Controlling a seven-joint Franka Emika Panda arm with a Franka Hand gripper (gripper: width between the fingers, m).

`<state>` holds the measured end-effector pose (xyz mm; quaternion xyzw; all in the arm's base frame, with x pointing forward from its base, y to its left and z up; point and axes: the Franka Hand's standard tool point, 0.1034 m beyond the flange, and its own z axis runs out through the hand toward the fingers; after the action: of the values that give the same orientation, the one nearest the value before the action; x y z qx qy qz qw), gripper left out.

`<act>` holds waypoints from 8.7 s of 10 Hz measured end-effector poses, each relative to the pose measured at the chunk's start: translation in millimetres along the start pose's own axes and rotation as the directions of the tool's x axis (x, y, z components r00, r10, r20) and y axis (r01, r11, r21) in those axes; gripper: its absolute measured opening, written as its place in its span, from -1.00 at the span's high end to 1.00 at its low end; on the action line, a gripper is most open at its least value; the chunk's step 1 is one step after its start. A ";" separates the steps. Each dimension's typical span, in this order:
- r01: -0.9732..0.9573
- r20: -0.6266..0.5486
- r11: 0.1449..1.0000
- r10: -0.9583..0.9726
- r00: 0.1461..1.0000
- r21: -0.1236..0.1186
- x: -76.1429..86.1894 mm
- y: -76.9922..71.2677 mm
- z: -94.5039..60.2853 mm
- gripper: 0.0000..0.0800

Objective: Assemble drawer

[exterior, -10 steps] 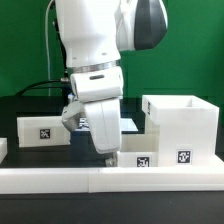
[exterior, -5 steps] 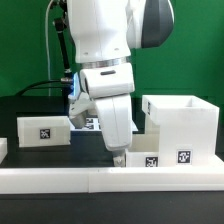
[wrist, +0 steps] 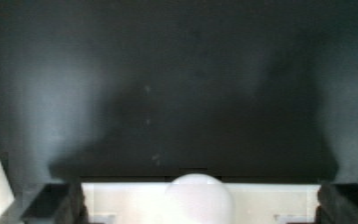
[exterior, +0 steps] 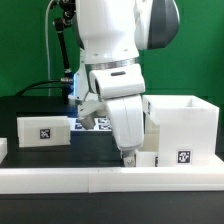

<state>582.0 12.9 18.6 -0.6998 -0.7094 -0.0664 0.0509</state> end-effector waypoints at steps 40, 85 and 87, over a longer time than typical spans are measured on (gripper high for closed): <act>-0.884 -0.012 0.451 0.890 0.456 -0.122 -118.5 -146.4 -69.1 -0.62; -0.106 0.110 0.994 0.104 0.988 0.005 -43.3 -59.7 -46.9 0.89; -0.107 0.109 0.994 0.107 0.988 -0.003 -44.2 -62.7 -44.6 0.89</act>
Offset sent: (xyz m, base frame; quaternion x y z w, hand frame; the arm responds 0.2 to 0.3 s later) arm -0.0056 0.0263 -0.0020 0.0076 0.0081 -0.0062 0.9999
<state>519.1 -38.7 53.8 -0.7394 -0.6726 -0.0243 0.0168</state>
